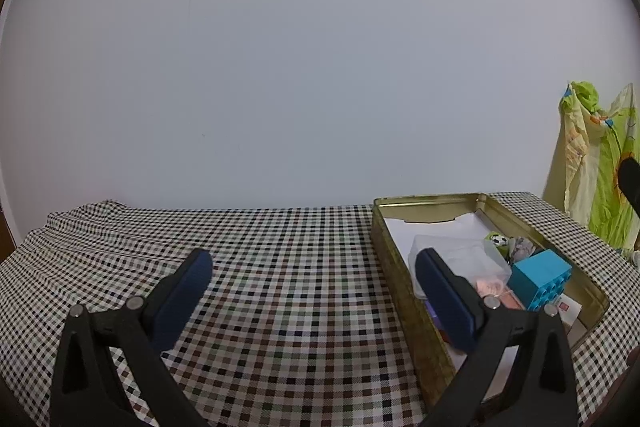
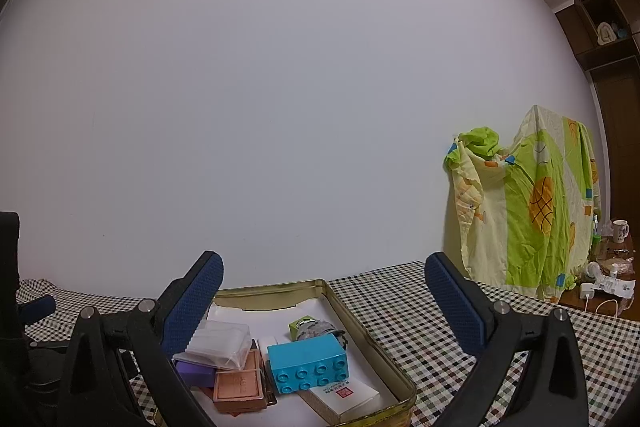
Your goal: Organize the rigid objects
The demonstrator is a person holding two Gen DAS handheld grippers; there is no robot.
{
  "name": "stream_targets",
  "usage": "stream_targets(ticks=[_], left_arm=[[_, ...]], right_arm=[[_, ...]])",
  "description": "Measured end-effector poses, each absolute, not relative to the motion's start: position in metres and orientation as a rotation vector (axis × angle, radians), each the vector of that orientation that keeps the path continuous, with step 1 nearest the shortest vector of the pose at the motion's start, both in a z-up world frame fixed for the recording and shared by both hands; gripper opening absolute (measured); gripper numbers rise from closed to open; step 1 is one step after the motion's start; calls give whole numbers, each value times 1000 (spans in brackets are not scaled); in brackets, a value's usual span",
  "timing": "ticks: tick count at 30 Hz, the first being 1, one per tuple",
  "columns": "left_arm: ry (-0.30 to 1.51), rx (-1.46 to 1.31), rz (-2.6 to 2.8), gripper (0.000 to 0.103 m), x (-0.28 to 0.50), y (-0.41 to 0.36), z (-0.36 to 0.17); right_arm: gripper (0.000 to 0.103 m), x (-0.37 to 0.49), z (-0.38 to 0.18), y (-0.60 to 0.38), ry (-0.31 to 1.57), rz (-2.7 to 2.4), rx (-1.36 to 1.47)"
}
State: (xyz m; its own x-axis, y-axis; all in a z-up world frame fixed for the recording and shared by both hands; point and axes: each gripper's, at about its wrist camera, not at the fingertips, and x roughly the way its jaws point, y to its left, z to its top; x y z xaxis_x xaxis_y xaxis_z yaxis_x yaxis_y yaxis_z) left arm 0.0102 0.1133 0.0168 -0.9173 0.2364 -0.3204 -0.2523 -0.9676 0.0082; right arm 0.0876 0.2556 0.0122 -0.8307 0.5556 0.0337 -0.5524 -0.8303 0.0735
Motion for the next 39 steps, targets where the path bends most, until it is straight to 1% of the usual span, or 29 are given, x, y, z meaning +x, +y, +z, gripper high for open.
stream_targets(ticks=[39], left_arm=[[78, -487, 2848, 103, 8, 114, 14]], right_arm=[[102, 83, 9, 261, 86, 2564, 55]])
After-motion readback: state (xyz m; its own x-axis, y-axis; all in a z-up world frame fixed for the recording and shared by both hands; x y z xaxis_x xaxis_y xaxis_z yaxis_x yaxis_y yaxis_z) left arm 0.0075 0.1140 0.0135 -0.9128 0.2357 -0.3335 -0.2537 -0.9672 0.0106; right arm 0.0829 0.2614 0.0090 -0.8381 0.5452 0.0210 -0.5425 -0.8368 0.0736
